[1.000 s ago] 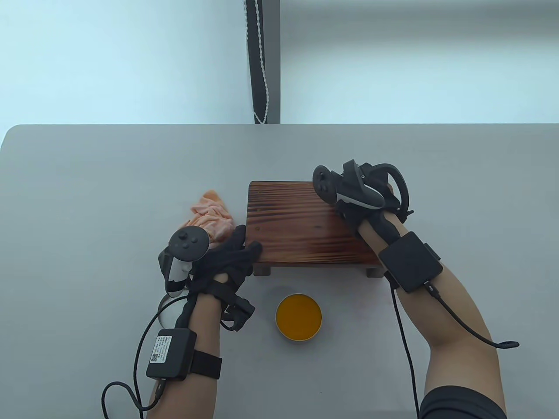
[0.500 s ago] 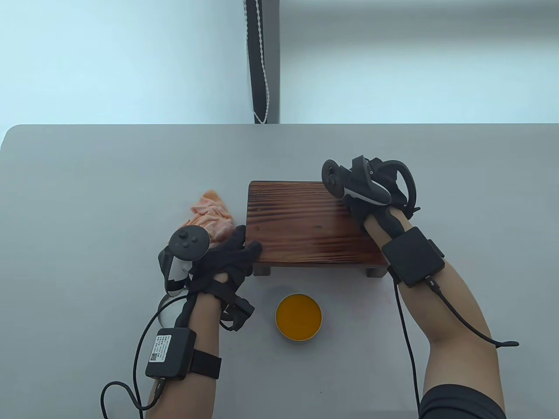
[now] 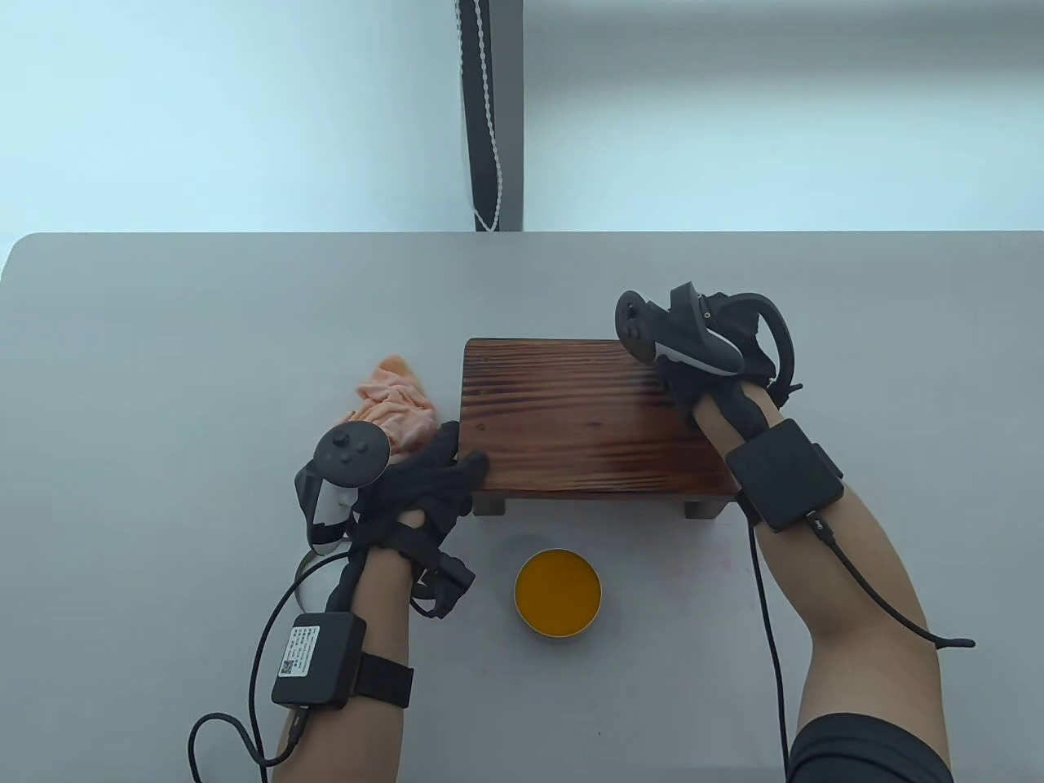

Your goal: Dip and apply wood wax on stool

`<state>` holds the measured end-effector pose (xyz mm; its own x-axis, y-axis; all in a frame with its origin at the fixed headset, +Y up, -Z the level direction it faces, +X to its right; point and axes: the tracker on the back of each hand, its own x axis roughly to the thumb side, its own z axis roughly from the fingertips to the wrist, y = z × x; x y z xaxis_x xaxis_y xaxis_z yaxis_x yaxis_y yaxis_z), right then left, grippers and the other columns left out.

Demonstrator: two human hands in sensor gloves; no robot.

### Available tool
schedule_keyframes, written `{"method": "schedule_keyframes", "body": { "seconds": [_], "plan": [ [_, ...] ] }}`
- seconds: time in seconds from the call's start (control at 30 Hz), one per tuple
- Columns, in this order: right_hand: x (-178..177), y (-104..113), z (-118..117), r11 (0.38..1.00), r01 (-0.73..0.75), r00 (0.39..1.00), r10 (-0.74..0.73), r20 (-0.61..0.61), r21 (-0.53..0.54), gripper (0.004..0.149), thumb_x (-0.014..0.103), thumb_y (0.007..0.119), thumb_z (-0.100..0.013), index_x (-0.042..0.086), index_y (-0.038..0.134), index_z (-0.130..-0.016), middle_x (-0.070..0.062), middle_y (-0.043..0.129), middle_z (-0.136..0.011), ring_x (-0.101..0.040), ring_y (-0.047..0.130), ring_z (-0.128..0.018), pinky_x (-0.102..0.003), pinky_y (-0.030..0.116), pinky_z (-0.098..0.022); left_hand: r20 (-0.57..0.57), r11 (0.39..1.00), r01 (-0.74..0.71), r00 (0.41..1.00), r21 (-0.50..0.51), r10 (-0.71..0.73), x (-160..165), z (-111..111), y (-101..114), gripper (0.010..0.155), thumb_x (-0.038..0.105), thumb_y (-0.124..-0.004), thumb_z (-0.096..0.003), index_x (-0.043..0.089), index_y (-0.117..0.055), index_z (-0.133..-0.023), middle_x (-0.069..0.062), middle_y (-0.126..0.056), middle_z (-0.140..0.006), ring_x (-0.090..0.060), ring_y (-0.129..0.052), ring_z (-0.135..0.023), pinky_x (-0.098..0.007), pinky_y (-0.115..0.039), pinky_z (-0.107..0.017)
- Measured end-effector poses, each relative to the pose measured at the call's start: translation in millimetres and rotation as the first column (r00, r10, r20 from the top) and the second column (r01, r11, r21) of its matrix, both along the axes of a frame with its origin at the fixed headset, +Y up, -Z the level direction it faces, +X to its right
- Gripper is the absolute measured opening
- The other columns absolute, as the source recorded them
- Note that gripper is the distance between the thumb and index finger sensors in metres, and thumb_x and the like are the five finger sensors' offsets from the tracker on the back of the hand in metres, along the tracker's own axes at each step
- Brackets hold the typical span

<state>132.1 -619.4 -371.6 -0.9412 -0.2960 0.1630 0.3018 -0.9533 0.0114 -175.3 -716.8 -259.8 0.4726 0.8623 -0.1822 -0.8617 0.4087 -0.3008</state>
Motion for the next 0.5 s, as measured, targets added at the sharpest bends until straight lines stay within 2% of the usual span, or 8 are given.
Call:
{"method": "schedule_keyframes", "body": {
  "seconds": [0.13,0.23,0.37,0.5],
  "plan": [
    [-5,4,16,0.998,0.027,0.998,-0.031,-0.062,-0.052,0.038,0.019,0.098,-0.046,0.011,0.097,-0.083,-0.028,0.098,-0.073,-0.043,0.102,-0.056,-0.069,0.084,-0.050,0.010,1.000,-0.007,1.000,-0.005,0.007,0,-1,0,0.085,0.045,-0.083,-0.0570,-0.004,-0.050,-0.118,-0.031,-0.082,-0.087,-0.036,-0.099,-0.060,-0.063,-0.087,-0.049],
    [-4,1,6,0.996,0.086,0.996,-0.085,-0.036,0.006,0.037,0.020,0.098,-0.047,0.015,0.097,-0.083,-0.027,0.098,-0.074,-0.042,0.102,-0.057,-0.068,0.083,-0.050,0.008,1.000,0.003,1.000,-0.005,-0.003,0,0,1,0.085,0.045,-0.083,-0.0571,-0.005,-0.050,-0.118,-0.031,-0.082,-0.087,-0.036,-0.100,-0.060,-0.063,-0.087,-0.049],
    [4,-1,-6,0.998,0.055,0.998,-0.056,0.024,0.030,0.037,0.020,0.097,-0.047,0.016,0.096,-0.084,-0.027,0.098,-0.074,-0.042,0.102,-0.057,-0.068,0.084,-0.050,0.007,1.000,0.005,1.000,-0.011,-0.005,0,0,1,0.085,0.046,-0.083,-0.0570,-0.004,-0.051,-0.118,-0.030,-0.082,-0.087,-0.036,-0.100,-0.060,-0.063,-0.088,-0.049],
    [4,1,10,1.000,-0.013,1.000,0.013,-0.008,-0.019,0.038,0.019,0.098,-0.046,0.012,0.097,-0.083,-0.028,0.098,-0.073,-0.043,0.102,-0.056,-0.069,0.084,-0.050,0.002,1.000,0.000,1.000,-0.006,0.000,0,0,0,0.085,0.046,-0.083,-0.0570,-0.004,-0.051,-0.118,-0.030,-0.082,-0.087,-0.036,-0.100,-0.060,-0.063,-0.088,-0.049]
  ]
}}
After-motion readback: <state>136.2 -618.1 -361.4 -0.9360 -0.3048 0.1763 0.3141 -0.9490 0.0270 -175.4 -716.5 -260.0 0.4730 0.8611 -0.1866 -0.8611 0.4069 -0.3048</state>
